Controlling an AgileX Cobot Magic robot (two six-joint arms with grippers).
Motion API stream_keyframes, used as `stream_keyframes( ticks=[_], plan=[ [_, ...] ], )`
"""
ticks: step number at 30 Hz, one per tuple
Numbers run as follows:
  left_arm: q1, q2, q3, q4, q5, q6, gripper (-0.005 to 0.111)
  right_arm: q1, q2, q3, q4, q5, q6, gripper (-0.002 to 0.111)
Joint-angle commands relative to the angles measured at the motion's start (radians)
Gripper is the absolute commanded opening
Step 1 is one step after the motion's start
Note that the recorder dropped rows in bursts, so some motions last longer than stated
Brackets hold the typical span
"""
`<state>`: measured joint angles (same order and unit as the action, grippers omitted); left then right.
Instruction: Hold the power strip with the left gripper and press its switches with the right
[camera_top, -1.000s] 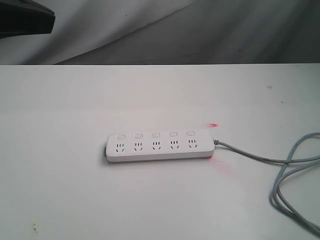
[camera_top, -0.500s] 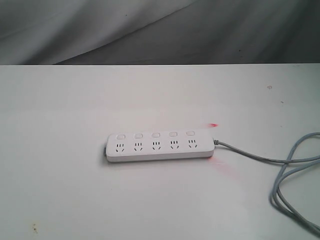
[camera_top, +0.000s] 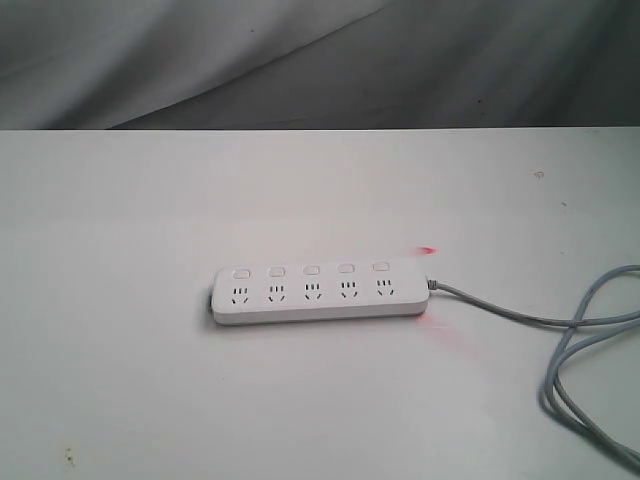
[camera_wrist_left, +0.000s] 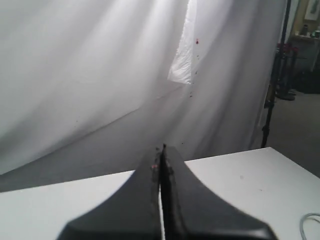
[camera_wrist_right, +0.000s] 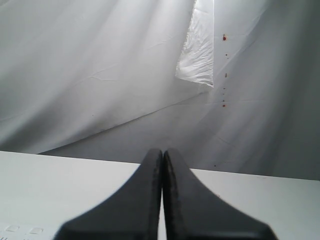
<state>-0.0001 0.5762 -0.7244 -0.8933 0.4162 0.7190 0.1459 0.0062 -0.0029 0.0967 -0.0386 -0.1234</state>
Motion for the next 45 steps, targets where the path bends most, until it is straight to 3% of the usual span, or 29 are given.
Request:
stream_keyframes(
  ticks=[1,5,11,12,14,16,18,26,45],
  plan=[
    [0.000,-0.141,0.217,-0.067,-0.153,-0.016,0.000,-0.006,-0.006,0.003,0.001,-0.001,-0.002,0.000],
    [0.000,-0.309,0.433,-0.107,-0.276,-0.016,0.000,-0.006,-0.006,0.003,0.001,-0.001,-0.002,0.000],
    [0.000,-0.421,0.576,-0.102,-0.308,-0.047,0.000,-0.006,-0.006,0.003,0.001,-0.001,0.000,0.000],
    [0.000,-0.421,0.594,-0.048,-0.317,-0.110,0.000,-0.006,-0.006,0.003,0.001,-0.001,0.000,0.000],
    [0.000,-0.421,0.659,0.330,-0.322,-0.516,0.000,-0.006,-0.006,0.003,0.001,-0.001,0.000,0.000],
    [0.000,-0.421,0.708,0.602,-0.339,-0.787,0.000,-0.006,-0.006,0.003,0.001,-0.001,0.000,0.000],
    [0.000,-0.421,0.724,0.714,-0.346,-0.889,0.000,-0.006,-0.006,0.003,0.001,-0.001,-0.002,0.000],
    [0.000,-0.421,0.724,0.748,-0.274,-0.875,0.000,-0.006,-0.006,0.003,0.001,-0.001,-0.002,0.000],
    [0.000,-0.421,0.724,0.748,-0.285,-0.875,0.000,-0.006,-0.006,0.003,0.001,-0.001,0.000,0.000]
  ],
)
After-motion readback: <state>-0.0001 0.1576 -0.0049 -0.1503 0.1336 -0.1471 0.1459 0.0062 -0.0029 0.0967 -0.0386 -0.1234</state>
